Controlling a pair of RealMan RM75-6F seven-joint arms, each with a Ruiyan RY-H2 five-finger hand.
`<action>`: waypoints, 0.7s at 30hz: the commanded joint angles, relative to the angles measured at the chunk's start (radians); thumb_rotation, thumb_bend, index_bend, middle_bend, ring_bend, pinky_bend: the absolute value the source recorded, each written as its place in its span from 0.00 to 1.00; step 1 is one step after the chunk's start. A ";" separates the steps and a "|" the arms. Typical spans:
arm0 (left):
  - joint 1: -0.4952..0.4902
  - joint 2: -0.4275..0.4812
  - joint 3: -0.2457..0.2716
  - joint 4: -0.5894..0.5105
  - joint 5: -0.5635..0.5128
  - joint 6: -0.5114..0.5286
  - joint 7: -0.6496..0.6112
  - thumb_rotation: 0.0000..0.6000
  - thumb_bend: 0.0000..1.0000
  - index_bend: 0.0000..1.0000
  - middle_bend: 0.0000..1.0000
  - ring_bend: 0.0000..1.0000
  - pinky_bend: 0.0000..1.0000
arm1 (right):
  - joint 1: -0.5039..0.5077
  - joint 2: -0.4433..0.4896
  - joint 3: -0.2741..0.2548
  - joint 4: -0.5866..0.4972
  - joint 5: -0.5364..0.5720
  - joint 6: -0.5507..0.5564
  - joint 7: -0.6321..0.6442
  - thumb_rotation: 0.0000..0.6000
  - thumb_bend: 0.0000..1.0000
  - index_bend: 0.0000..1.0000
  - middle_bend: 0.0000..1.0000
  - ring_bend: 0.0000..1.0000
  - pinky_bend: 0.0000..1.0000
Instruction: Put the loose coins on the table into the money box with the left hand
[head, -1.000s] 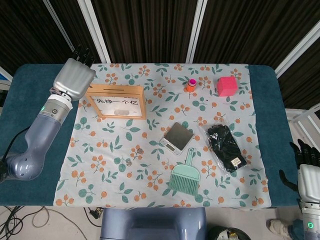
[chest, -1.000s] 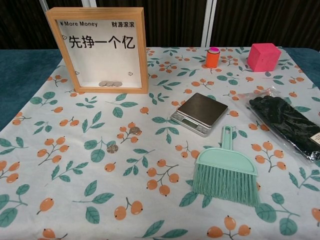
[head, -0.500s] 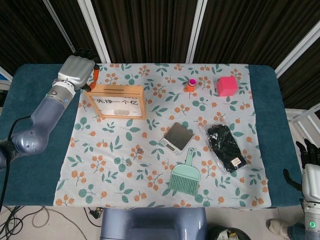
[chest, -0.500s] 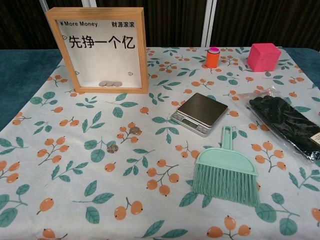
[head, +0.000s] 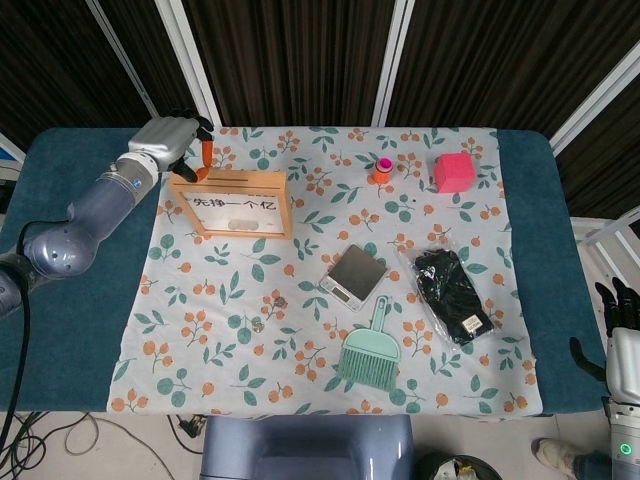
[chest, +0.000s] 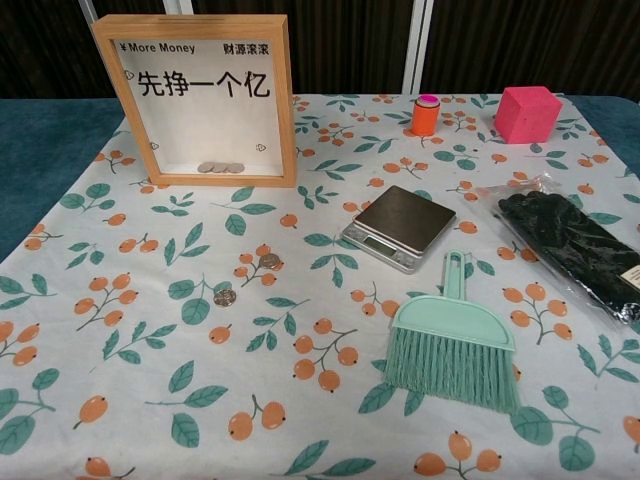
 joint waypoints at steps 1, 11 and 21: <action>-0.014 0.003 0.020 0.027 0.021 -0.036 -0.041 1.00 0.77 0.78 0.16 0.00 0.00 | 0.000 0.000 0.001 0.000 0.002 0.000 -0.001 1.00 0.39 0.12 0.03 0.05 0.00; -0.044 -0.018 0.074 0.079 0.096 -0.093 -0.175 1.00 0.79 0.78 0.16 0.00 0.00 | -0.001 -0.002 0.001 0.001 0.002 0.000 -0.003 1.00 0.39 0.12 0.03 0.05 0.00; -0.047 -0.047 0.091 0.122 0.202 -0.125 -0.312 1.00 0.79 0.78 0.16 0.00 0.00 | -0.001 -0.004 0.001 -0.002 0.002 -0.001 -0.006 1.00 0.39 0.12 0.03 0.05 0.00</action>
